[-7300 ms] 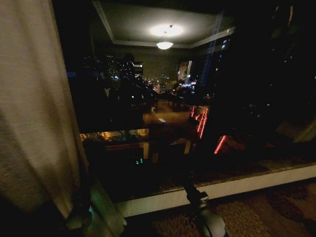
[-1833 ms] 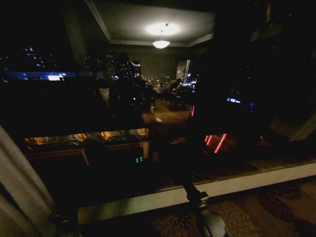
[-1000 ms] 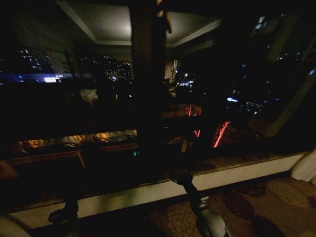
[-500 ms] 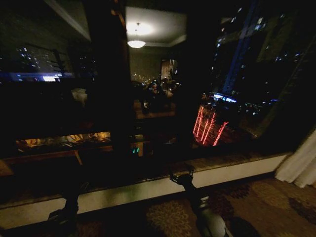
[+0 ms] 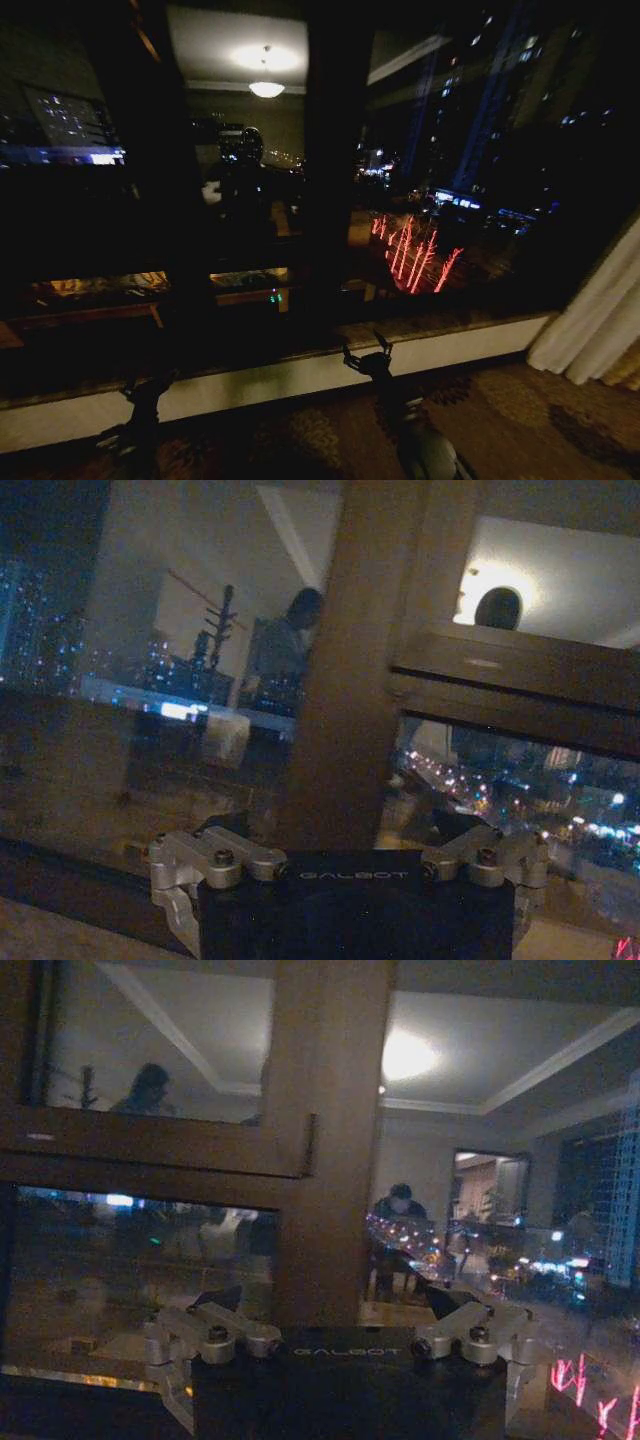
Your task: Open the curtains by pulling them apart, changing their state from closed to fully open.
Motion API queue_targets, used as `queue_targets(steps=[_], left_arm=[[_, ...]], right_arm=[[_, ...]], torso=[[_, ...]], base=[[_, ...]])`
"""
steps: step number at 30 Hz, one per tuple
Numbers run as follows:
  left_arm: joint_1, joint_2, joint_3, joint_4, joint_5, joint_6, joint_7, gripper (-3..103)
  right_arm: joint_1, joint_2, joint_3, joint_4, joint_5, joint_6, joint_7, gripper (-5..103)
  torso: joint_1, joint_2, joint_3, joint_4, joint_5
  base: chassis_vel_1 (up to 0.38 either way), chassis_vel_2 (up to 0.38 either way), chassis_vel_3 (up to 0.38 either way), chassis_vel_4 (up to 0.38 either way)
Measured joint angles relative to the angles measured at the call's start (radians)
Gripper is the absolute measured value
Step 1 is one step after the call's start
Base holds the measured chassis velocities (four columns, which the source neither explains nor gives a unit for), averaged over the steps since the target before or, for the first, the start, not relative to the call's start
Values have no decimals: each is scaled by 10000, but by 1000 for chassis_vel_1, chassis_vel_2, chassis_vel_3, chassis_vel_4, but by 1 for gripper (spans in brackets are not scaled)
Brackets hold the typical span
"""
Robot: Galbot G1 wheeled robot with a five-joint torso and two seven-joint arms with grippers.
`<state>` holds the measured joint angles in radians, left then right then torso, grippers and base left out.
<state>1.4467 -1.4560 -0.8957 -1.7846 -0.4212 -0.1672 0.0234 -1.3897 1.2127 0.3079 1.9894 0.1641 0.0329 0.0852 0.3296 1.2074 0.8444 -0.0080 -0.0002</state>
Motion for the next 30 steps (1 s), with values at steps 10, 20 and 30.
queue_targets(steps=[10, 20, 30], left_arm=[[0, 0, 1, 0, 0, 0, 0, 100], [0, -1, 2, 0, 0, 0, 1, 100], [-1, 4, -6, 0, 0, 0, -4, 100]], right_arm=[[0, 0, 0, 0, 0, 0, 1, 100], [0, 0, 2, -1, 0, 0, 2, 100], [0, 4, -5, 0, 0, 0, -2, 100]], torso=[[0, 0, 0, -1, -1], [-2, 1, -1, -1, 2], [2, 0, 0, 0, 0]], base=[[-351, -351, 346, 350], [-122, -144, 148, 131], [25, -2, -16, -2]])
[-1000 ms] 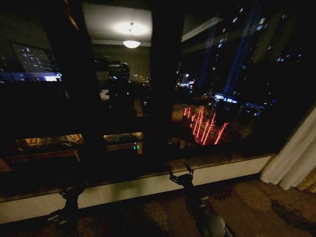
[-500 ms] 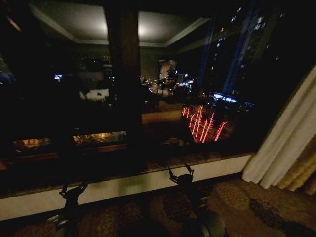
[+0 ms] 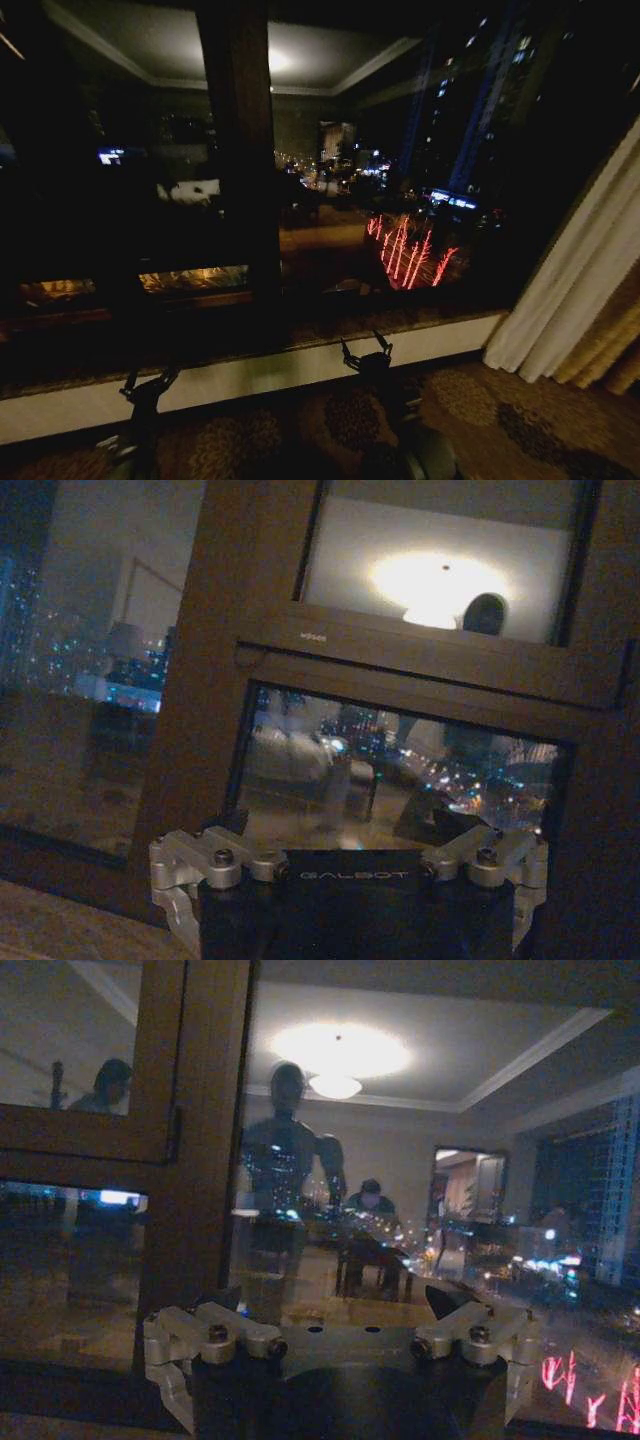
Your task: Open the curtains by pulling them apart, changing their state from closed to fully open.
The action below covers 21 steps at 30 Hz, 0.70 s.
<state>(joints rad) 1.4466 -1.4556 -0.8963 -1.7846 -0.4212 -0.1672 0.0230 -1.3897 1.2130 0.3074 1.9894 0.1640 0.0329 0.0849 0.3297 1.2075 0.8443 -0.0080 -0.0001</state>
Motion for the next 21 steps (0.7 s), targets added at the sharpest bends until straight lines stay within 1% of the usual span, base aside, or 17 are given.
queue_targets(steps=[4, 6, 11, 14, 16, 21], left_arm=[[0, -1, 3, 0, 0, 0, 1, 100], [0, -3, 5, 0, 0, 0, 0, 100], [1, -5, 7, 0, 0, 0, 3, 100], [1, -5, 8, 0, 0, 1, 2, 100], [2, -6, 9, -1, 0, 1, 3, 100], [1, -5, 9, -1, 0, 1, 3, 100]], right_arm=[[0, -2, 2, 0, 0, 0, 0, 100], [0, -3, 3, 0, 0, 0, 0, 100], [0, -4, 7, 0, 0, 0, 1, 100], [0, -4, 7, 0, 0, 0, 2, 100], [0, -4, 8, 0, 0, 0, 3, 100], [0, -3, 7, 0, 0, 0, 3, 100]], torso=[[2, -1, 1, 0, 3], [2, -2, 1, 1, -1], [-6, 0, -2, -1, 6], [-7, 2, -2, -1, -4], [-6, 1, -1, -2, 3], [-2, 0, 0, -1, 4]], base=[[-4, -199, 4, 206], [12, -305, -23, 327], [50, -347, -79, 366], [127, -411, -128, 388], [247, -361, -248, 344], [303, -306, -291, 339]])
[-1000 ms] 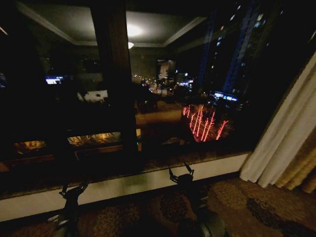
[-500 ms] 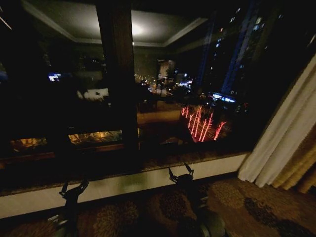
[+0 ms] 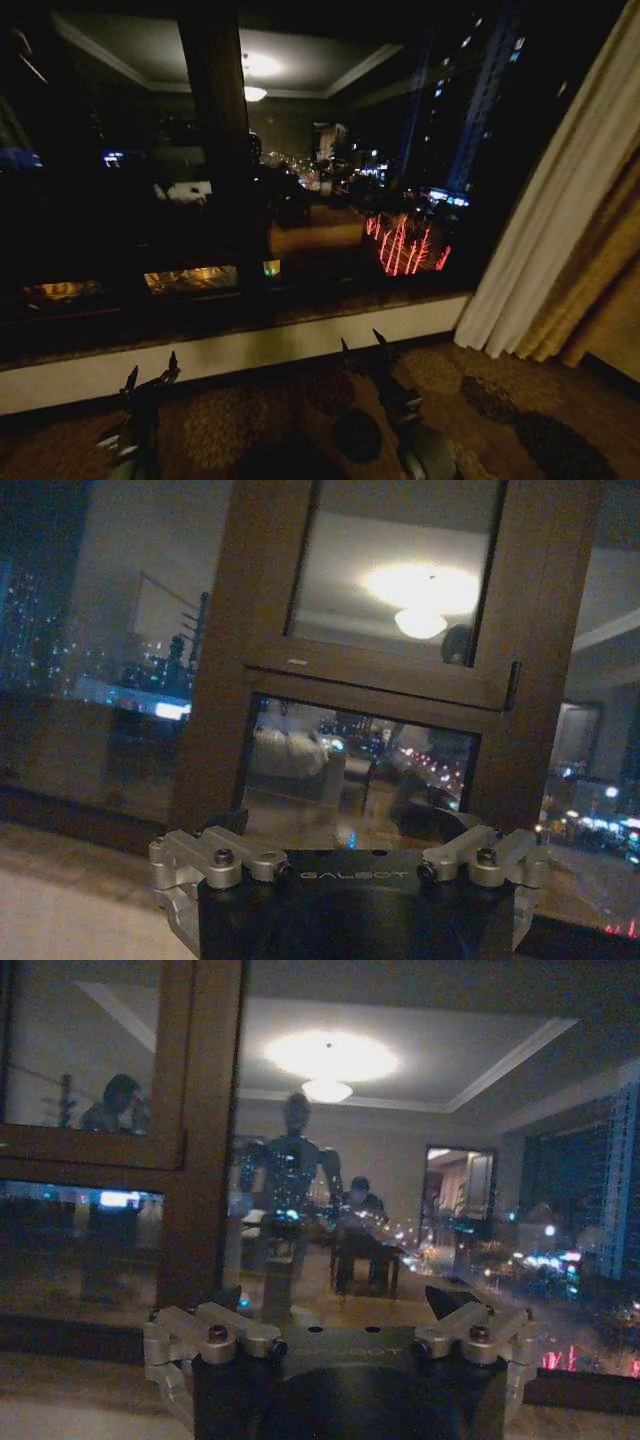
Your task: Open the curtains by pulling them apart, changing their state from closed to fully open.
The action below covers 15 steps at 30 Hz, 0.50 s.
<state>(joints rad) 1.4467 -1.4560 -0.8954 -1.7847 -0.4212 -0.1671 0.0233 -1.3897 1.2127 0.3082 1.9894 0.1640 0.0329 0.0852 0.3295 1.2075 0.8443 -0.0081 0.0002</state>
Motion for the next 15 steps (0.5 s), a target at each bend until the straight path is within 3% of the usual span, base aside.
queue_targets(steps=[4, 15], left_arm=[[0, 1, -2, 2, 0, 0, 0, 100], [0, 1, -1, 0, 0, 0, 0, 100]], right_arm=[[0, 2, -2, 0, 0, 0, 0, 100], [-1, 0, -2, 0, 0, 0, 0, 100]], torso=[[3, -1, 2, 2, -11], [-1, 0, 0, -1, 2]], base=[[348, -308, -365, 322], [368, -359, -375, 367]])
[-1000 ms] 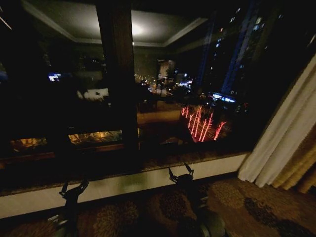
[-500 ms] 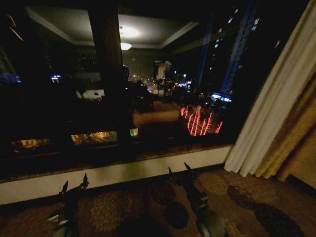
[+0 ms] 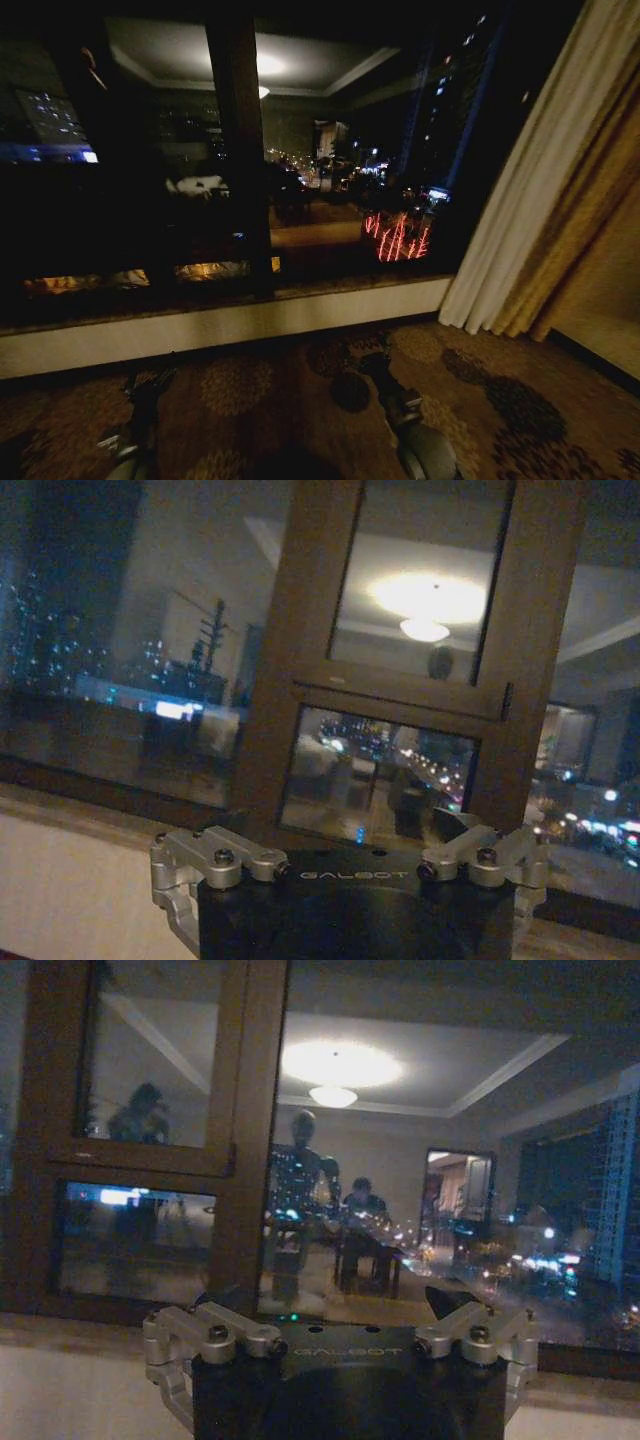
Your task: Open the curtains by pulling them apart, changing their state from closed to fully open.
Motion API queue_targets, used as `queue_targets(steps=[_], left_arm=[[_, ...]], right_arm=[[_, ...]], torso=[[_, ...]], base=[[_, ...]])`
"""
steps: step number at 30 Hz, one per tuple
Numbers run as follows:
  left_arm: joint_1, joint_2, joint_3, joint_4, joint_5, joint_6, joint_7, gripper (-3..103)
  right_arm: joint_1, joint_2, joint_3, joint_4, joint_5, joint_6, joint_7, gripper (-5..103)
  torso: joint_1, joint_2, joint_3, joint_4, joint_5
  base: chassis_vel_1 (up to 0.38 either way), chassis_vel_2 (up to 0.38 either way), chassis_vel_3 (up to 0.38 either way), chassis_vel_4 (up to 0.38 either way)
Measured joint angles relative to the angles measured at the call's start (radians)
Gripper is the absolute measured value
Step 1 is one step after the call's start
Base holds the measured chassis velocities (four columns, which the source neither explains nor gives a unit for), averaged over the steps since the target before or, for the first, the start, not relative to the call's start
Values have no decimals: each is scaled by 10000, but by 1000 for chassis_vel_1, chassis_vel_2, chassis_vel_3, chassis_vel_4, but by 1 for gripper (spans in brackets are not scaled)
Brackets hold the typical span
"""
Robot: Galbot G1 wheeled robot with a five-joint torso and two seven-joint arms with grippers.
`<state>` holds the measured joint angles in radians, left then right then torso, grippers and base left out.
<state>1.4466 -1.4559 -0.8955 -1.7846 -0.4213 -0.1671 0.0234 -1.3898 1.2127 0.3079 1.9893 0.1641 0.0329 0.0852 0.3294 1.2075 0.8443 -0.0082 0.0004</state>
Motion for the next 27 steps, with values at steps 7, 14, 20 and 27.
queue_targets(steps=[7, 14, 20, 27], left_arm=[[4, 0, -3, 0, 0, 0, -1, 100], [-3, 1, 1, 0, 0, 0, 0, 100], [-3, 0, 0, 0, 0, 0, -1, 100], [0, 0, -3, 1, 0, -1, -1, 100]], right_arm=[[-2, 0, 0, 1, 0, 0, 0, 100], [5, 0, 1, 0, 0, 0, 0, 100], [5, 0, 2, 0, 0, 0, 0, 100], [1, 0, 0, 0, 0, 0, -1, 100]], torso=[[-11, 10, -5, 0, -5], [20, -11, 7, 2, -4], [4, -5, 0, 2, -3], [-3, 3, -2, 2, -6]], base=[[126, -154, -157, 230], [-16, 27, 29, -26], [-18, 35, 30, -28], [0, 0, 0, 0]])
